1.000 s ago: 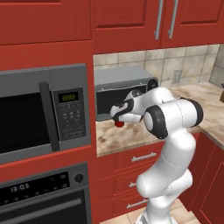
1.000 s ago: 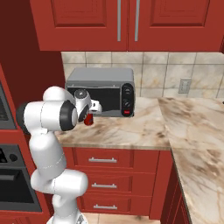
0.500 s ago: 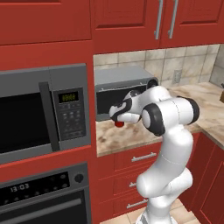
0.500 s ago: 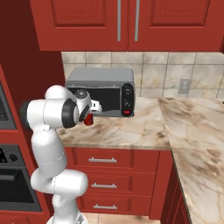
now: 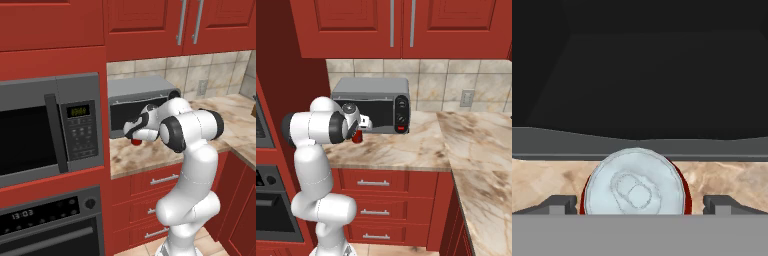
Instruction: Four empty soda cans are scattered around the kitchen. Gather all the cans and cluster them next to the stove for recycling.
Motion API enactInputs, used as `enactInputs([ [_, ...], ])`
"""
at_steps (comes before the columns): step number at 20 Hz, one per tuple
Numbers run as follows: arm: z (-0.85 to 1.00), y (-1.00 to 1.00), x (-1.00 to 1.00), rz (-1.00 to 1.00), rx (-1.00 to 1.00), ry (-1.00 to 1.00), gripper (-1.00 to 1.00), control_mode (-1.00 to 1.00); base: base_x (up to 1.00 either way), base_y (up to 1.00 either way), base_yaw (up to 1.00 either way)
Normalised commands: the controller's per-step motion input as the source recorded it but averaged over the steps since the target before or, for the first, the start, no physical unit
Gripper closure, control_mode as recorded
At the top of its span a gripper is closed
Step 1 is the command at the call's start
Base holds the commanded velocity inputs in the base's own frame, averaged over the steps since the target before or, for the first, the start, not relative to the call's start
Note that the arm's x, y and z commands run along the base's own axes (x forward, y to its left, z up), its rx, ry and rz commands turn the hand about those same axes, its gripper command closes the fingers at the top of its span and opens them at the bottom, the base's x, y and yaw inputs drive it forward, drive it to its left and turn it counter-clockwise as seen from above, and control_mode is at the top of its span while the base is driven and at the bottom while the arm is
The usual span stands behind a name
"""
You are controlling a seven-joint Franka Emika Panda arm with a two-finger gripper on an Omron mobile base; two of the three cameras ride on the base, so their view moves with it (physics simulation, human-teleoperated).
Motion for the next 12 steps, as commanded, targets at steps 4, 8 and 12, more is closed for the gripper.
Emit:
enactInputs([
  [4, -0.11, 0.05, 0.13, 0.0, 0.0, 0.0, 1.0, -1.0, 0.0, 0.0, 0.0],
  [8, -0.17, 0.05, 0.17, 0.0, 0.0, 0.0, 1.0, -1.0, 0.0, 0.0, 0.0],
  [12, -0.16, 0.0, 0.16, 0.0, 0.0, 0.0, 1.0, -1.0, 0.0, 0.0, 0.0],
])
